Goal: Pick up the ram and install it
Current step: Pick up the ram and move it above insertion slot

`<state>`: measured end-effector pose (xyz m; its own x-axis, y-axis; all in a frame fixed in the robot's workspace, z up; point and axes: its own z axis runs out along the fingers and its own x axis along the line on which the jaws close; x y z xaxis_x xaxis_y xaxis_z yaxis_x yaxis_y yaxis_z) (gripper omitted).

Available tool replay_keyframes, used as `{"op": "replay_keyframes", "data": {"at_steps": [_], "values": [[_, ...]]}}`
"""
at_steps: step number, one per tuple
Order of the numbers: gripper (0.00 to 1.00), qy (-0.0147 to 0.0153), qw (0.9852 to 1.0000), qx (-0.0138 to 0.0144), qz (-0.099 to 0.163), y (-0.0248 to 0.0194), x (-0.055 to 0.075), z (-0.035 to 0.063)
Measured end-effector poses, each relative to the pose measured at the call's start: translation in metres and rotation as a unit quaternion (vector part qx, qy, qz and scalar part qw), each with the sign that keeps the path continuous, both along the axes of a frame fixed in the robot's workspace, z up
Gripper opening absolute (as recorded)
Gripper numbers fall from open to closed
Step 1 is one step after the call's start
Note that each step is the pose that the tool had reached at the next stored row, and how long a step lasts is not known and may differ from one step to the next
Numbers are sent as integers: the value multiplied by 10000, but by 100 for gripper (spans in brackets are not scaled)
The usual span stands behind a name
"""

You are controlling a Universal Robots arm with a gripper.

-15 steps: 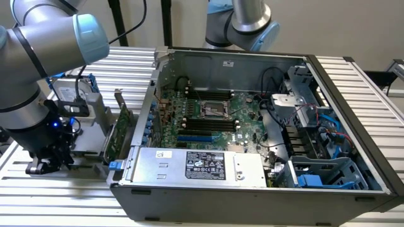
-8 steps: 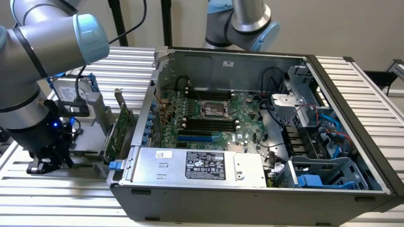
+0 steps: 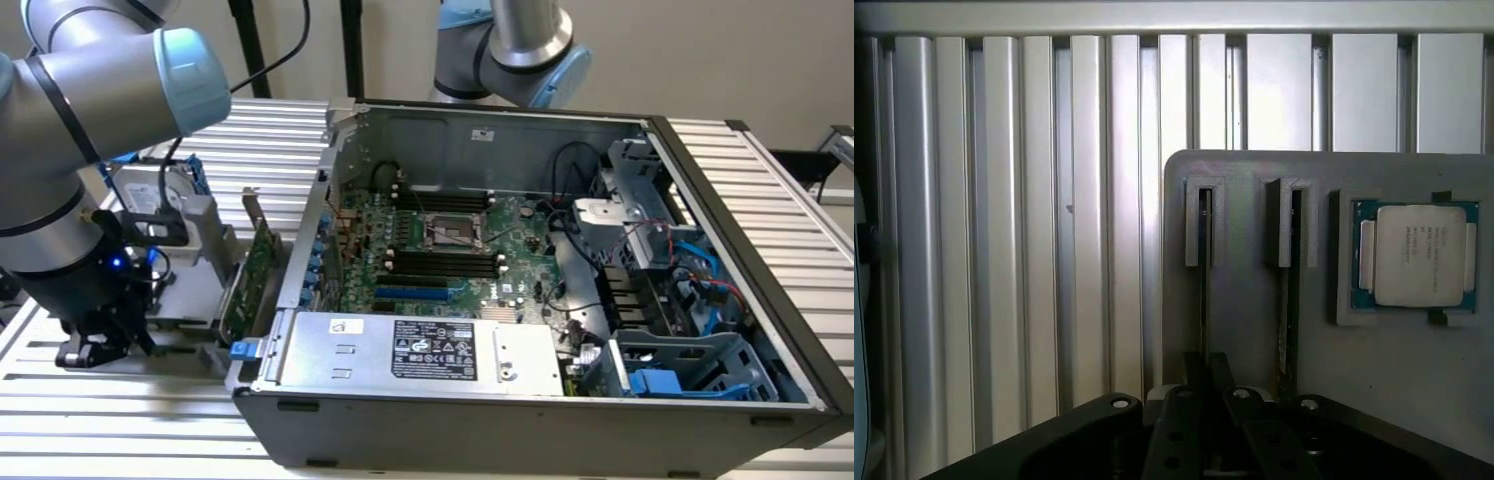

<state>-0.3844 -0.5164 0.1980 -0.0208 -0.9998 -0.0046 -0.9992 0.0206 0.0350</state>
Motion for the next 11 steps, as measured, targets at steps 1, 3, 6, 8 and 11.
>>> {"op": "replay_keyframes", "data": {"at_steps": [1,3,6,8,11], "values": [[13,0,10000,0,1,0,0,8],[13,0,10000,0,3,0,0,28],[13,3,10000,0,8,0,2,73],[13,4,10000,0,11,0,2,112],[13,6,10000,0,21,0,3,201]]}}
